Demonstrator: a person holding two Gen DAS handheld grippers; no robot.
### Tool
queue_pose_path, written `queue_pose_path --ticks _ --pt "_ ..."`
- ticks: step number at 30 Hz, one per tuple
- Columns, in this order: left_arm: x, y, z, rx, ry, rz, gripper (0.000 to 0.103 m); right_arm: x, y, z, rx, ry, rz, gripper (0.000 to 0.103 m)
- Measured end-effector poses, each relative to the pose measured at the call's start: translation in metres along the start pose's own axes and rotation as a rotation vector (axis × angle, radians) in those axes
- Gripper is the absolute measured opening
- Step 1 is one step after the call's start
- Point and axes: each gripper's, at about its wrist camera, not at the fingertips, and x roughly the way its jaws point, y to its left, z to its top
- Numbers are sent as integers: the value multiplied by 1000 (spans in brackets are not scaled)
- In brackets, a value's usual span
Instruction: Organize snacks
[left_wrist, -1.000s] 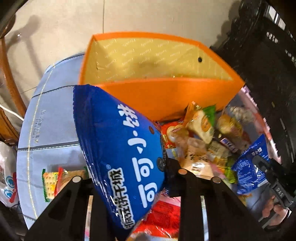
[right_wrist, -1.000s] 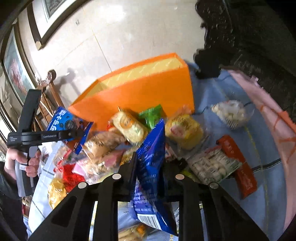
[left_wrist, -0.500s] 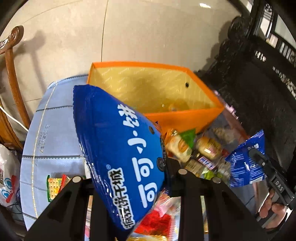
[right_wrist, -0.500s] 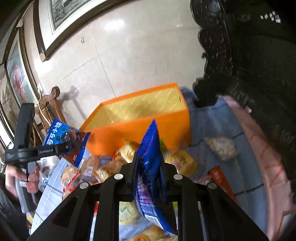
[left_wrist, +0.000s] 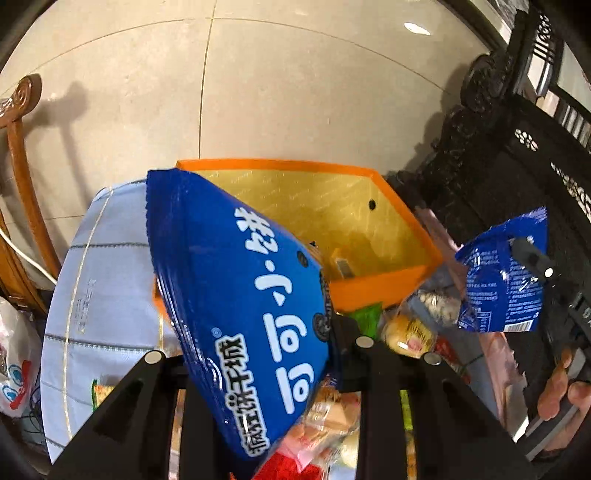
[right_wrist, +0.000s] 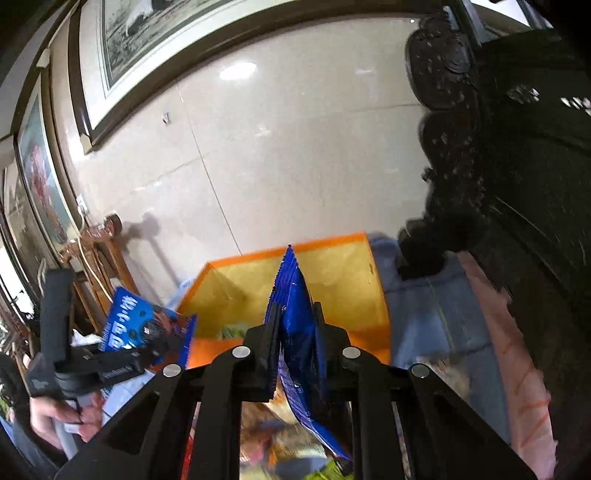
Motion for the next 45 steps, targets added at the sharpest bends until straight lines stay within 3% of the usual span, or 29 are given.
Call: queue_pose_path --ticks 5,12,13,14,15,16,18,19,22,27,30,34,35,37,39,43,45 --pt "3 3 36 -25 -60 14 27 28 5 43 -7 -38 -12 15" --pt "23 12 65 -44 -64 75 27 92 2 72 -4 13 -43 16" --pt "26 14 67 -46 -66 83 28 98 1 71 -8 12 -58 18" --pt "29 13 67 -30 -59 83 36 103 3 70 -35 -6 -114 21" --pt "32 11 66 -1 -50 86 52 103 4 68 -55 -28 -161 64" --pt "32 8 66 16 -62 114 99 101 2 65 -50 -52 -187 100" --pt "28 9 59 61 -138 208 99 91 -6 59 -25 -76 -162 100" --pt "26 12 55 77 -148 218 99 87 -8 56 -34 -70 -161 100" --pt "20 37 32 11 -106 133 99 72 -14 40 -82 -44 -194 100" --pt "32 62 -43 46 39 191 99 59 -28 -26 -193 108 -153 100" --pt "59 73 -69 38 116 185 99 82 -55 -64 -154 242 -180 100" --pt "87 85 -85 -2 188 115 99 113 -83 -99 -72 352 -182 100" --pt "95 80 -89 35 220 98 99 124 -87 -107 -79 382 -198 100" --pt "104 67 -99 146 246 101 99 134 -89 -117 -74 404 -149 100" --pt "117 56 -105 221 285 146 99 138 -92 -123 -54 399 -144 100" --pt "138 68 -94 107 359 175 99 139 -91 -122 -70 407 -154 100" --pt "142 70 -90 104 349 191 99 140 -88 -122 -88 399 -171 100"
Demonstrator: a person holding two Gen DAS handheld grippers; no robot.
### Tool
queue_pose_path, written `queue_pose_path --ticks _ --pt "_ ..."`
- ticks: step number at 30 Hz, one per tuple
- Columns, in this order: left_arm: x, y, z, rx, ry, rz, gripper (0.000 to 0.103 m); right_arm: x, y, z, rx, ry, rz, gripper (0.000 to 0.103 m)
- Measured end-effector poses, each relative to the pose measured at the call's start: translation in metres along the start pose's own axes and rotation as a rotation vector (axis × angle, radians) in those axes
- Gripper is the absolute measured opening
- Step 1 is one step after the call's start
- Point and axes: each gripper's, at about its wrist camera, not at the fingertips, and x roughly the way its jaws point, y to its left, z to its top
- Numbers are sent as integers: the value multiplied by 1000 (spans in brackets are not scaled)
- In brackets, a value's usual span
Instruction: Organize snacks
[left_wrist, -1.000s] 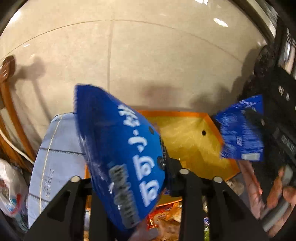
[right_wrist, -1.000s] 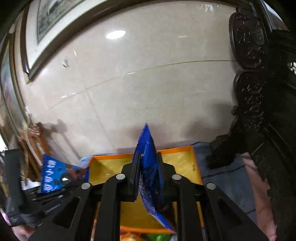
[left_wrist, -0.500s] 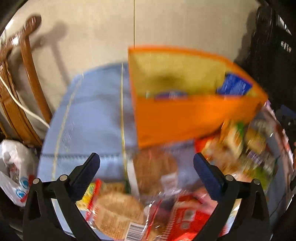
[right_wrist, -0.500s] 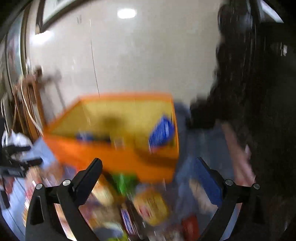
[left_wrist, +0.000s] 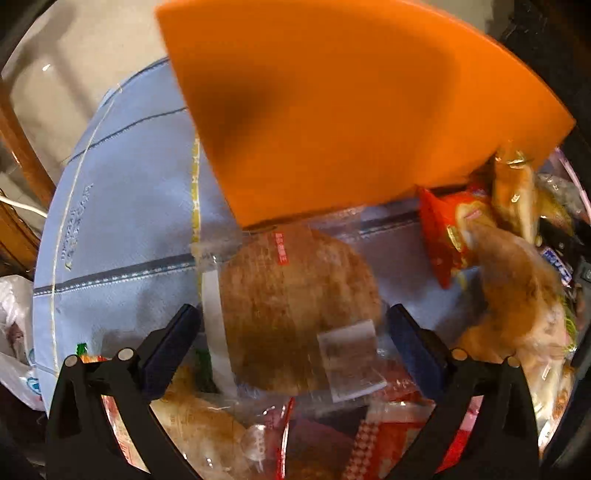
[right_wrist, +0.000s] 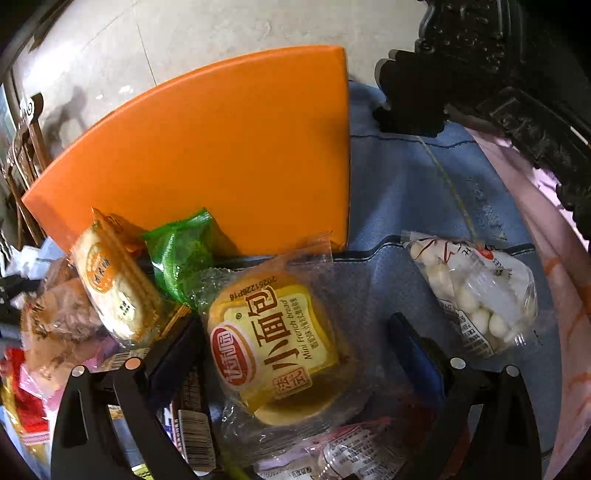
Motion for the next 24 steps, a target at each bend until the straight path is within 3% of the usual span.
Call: queue_pose_path --ticks 1,2,3,4,10,15,19,24 --pt "1 -1 0 -6 5 1 97 -1 -1 -2 10 -4 -10 89" --pt "0 -2 -1 0 -2 -2 88 -2 2 -3 13 -25 -60 63" --pt "-2 -5 -2 18 -16 -9 82 -5 3 -5 11 -34 -87 61" --pt "-5 -8 -4 28 -28 -15 75 -7 3 -6 12 -35 -84 59" --pt "-13 -8 -20 -2 -32 -1 75 -25 -3 -11 80 -61 -49 57" --pt "-19 2 -22 -36 -49 -35 75 -43 -12 -8 119 -96 -33 56" --pt "-42 15 -24 -78 -93 -65 75 -62 -8 -2 108 -133 -65 57" --pt "-81 11 -27 -81 -167 -76 75 -91 9 10 76 -182 -3 57"
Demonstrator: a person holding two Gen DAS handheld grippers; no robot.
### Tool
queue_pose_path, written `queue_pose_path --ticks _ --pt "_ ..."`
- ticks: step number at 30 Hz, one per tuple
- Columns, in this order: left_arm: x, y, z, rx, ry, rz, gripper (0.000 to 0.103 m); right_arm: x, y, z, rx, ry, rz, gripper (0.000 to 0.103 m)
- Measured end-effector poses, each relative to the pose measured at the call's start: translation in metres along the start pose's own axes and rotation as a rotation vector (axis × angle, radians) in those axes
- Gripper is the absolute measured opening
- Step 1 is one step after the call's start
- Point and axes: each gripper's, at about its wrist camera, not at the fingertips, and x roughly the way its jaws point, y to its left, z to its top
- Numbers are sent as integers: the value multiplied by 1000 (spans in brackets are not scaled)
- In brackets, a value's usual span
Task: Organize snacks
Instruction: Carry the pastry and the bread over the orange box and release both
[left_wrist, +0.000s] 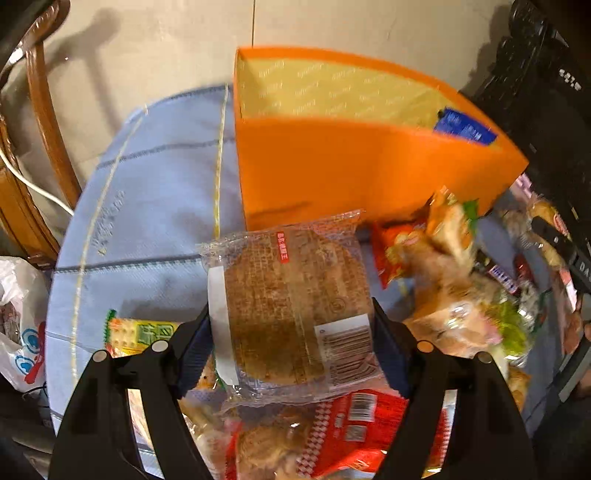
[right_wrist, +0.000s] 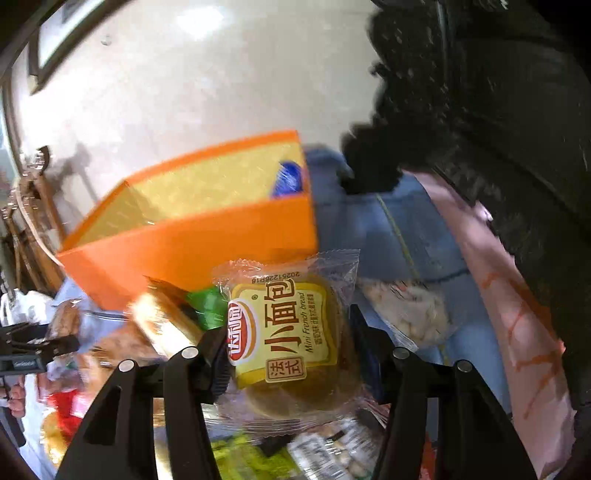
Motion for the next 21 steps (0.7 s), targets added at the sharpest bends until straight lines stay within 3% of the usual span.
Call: queue_pose_path --ticks 5,11,13,18,21 --pt "-25 -13 23 11 -73 -3 75 -5 29 35 -27 -27 44 57" --pt "-56 -24 74 -1 -173 -11 75 -16 47 83 -16 -50 98 57" --pt "-63 -30 93 17 -209 24 75 -15 51 99 -14 -49 99 57" --pt "-59 -25 133 -58 -190 1 75 2 47 138 40 -48 104 57" --pt "-46 -27 147 -45 -176 72 75 16 44 151 70 -34 121 57"
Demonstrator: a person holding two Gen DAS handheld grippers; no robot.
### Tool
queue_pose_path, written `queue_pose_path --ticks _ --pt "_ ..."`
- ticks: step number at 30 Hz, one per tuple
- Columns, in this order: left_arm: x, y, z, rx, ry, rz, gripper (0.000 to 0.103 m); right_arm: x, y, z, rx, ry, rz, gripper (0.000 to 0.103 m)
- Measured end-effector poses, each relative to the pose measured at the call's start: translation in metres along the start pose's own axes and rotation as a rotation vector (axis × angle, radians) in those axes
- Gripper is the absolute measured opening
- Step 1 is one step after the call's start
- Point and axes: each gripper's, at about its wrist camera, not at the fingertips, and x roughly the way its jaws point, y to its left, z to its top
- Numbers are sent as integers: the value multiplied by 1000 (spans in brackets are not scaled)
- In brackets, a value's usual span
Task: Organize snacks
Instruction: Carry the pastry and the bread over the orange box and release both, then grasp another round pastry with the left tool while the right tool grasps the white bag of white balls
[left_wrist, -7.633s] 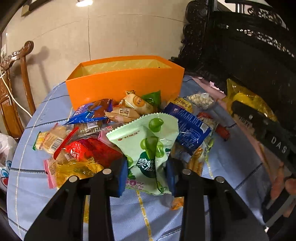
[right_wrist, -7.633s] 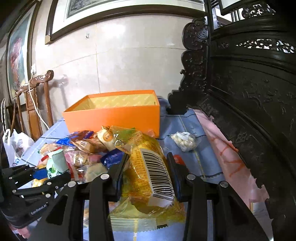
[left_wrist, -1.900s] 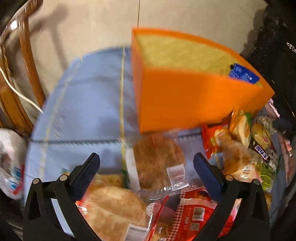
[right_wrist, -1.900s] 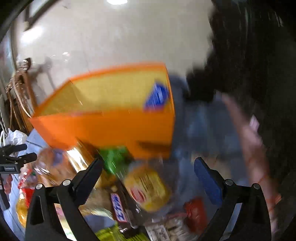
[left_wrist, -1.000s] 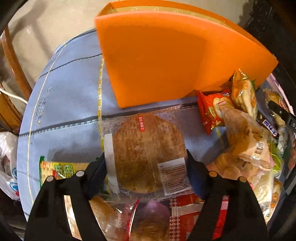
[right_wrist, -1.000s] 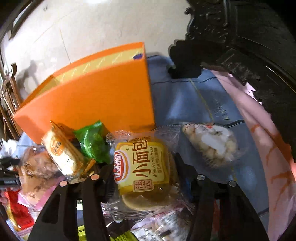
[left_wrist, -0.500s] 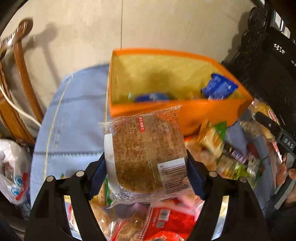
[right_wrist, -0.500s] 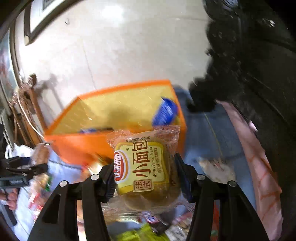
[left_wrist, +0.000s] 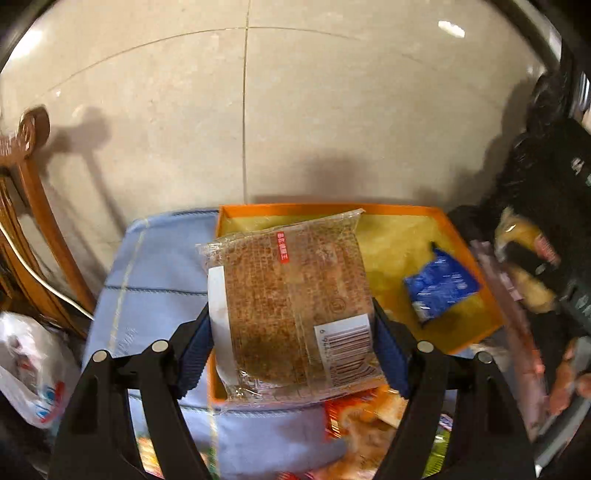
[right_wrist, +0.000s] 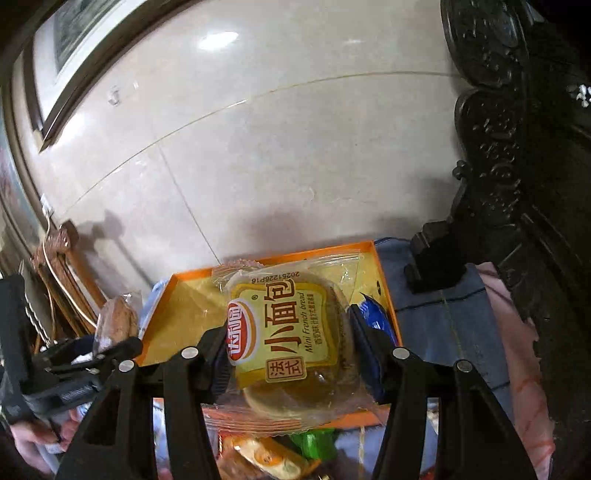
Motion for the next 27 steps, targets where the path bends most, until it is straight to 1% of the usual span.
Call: queue_pose_path --ticks 1,4,5,7,9,10,11,12,14,15,16,19,21,22,24,25,27 --pt "6 0 2 4 11 6 75 6 -1 2 1 9 -7 57" --pt "19 5 7 -28 31 -19 75 20 -3 6 5 24 -26 57" --pt "24 6 8 -34 37 -11 75 26 -4 7 11 31 -25 57" --pt "29 5 9 -15 39 11 75 35 -6 7 23 48 -13 57" --pt "31 3 10 -15 27 20 75 44 -9 8 37 44 11 59" --pt "32 6 10 -35 25 12 77 46 -11 8 45 40 18 72" --pt "33 8 9 -60 21 -6 92 47 -17 6 75 30 33 95" --pt "33 10 8 -74 25 -17 99 48 -21 4 92 27 43 100" --pt "26 12 6 -73 -2 4 99 47 -31 -2 114 38 61 100" --pt "21 14 4 -67 -20 30 99 45 -34 -5 121 45 53 100" --pt "17 16 3 -71 -27 35 99 42 -38 -8 126 50 42 100" --pt "3 36 -11 -100 -2 12 99 23 -55 -19 113 45 -21 100" --pt "-9 50 -30 -80 18 31 99 7 -70 -30 46 17 -110 100" --pt "-17 61 -45 -59 26 56 99 1 -79 -37 -5 19 -183 100" --pt "-30 78 -70 -27 32 74 99 -4 -95 -51 -39 46 -269 100" --pt "-38 92 -90 -18 35 86 99 -4 -106 -61 -40 71 -295 100" --pt "-45 111 -115 -22 47 88 99 -1 -121 -78 -24 104 -327 100"
